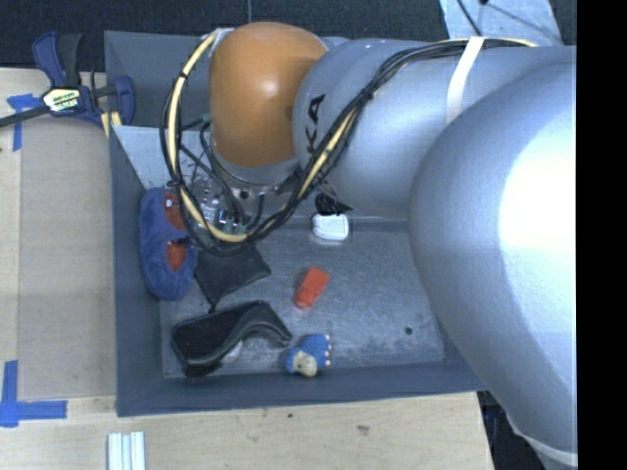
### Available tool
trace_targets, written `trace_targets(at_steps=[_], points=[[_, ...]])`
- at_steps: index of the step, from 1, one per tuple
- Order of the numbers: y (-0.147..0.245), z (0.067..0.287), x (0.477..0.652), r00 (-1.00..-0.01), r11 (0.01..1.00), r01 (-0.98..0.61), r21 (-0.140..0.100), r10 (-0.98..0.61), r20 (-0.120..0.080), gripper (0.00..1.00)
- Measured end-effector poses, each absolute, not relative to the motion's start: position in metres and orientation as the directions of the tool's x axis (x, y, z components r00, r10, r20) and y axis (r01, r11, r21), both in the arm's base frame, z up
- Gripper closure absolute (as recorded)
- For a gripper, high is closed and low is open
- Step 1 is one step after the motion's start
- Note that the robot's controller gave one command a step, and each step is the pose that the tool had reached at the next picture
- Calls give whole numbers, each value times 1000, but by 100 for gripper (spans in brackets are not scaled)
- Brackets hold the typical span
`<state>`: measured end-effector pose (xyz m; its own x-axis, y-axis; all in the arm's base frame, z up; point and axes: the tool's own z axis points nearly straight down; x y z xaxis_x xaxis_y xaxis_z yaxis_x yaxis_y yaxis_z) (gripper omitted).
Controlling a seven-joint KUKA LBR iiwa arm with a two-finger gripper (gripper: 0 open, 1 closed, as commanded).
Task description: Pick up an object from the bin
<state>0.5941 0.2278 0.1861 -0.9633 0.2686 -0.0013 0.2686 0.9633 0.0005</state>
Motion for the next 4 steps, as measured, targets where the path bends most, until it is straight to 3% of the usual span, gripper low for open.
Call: trace_targets(at_steps=[1,2,3,4], points=[[205,146,571,-704,704,710,-2,710,0,100],[215,156,598,-462,462,887,4,887,-1,100],[215,156,598,-464,464,886,1,886,-1,0],[222,108,534,-457,457,889,-8,889,2,0]])
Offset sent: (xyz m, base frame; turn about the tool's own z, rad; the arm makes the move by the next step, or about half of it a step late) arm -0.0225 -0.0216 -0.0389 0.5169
